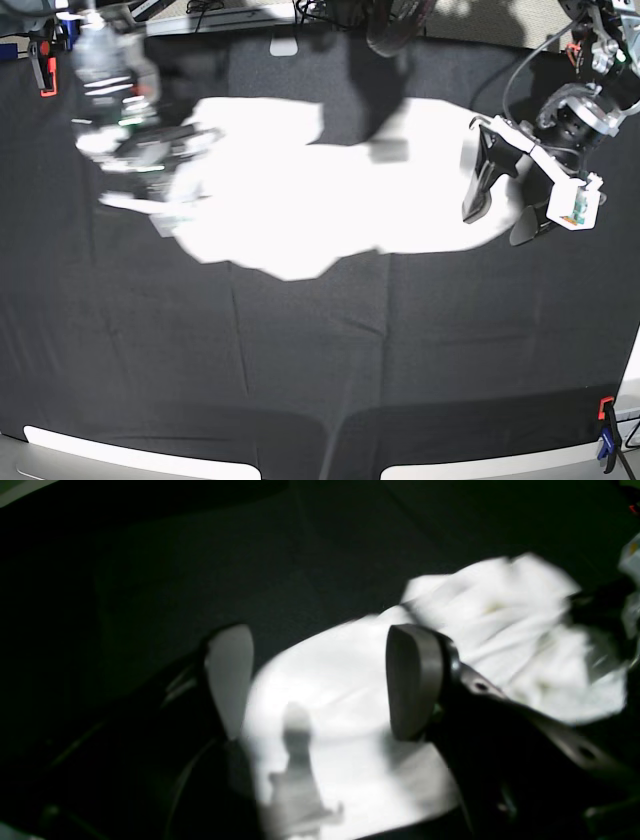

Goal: Layout the t-shirt on the table in an organized manner, then fold the t-shirt properly
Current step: 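Pull the shirt apart with both grippers to spread it, then grasp the shirt with the left gripper and lift it high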

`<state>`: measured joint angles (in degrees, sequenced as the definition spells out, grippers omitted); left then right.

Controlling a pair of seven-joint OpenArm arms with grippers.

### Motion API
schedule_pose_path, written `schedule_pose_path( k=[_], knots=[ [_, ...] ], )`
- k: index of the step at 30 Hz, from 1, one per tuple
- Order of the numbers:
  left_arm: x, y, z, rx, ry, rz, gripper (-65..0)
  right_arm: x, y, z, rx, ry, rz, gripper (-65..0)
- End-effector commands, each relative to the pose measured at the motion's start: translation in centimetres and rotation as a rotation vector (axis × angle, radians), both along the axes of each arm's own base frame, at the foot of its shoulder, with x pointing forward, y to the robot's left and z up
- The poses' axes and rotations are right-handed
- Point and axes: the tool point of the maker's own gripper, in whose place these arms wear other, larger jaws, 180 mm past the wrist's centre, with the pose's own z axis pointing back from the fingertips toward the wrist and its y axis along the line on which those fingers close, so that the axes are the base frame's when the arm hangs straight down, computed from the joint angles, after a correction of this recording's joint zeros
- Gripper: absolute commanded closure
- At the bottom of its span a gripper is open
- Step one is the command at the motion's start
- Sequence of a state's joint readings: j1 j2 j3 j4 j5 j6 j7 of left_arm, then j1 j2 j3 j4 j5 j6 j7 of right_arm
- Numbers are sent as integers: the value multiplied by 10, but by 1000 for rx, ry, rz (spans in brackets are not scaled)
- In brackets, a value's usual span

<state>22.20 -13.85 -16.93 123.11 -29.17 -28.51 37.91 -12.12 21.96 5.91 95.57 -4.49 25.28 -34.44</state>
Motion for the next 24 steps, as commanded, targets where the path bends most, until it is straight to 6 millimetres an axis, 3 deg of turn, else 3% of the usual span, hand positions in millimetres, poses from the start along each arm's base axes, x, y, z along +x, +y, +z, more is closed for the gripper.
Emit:
schedule_pose_path(
  k=[1,5,9,12,14,19,24],
  knots=[
    [3,-1,13,-18,-48,-3,-382,13,-14,20,5,-67,-32,0],
    [2,-2,15,-34,-50,-7,-382,15,-59,44,48,-142,-177,0],
    [0,-12,24,-132,-52,-34,-382,14,-76,56,100,-186,-245,-23],
    [2,-15,20,-161,-20,-12,-382,18,-75,62,129,-219,-242,-238],
    [3,-21,13,-174,12,-7,-382,22,-68,66,186,-245,-237,-321],
    [9,-63,-28,-212,160,-114,-382,24,-52,70,336,-255,-242,-329],
    [43,-77,-64,-227,260,-126,-382,22,-49,66,362,-224,-250,-329]
  ],
)
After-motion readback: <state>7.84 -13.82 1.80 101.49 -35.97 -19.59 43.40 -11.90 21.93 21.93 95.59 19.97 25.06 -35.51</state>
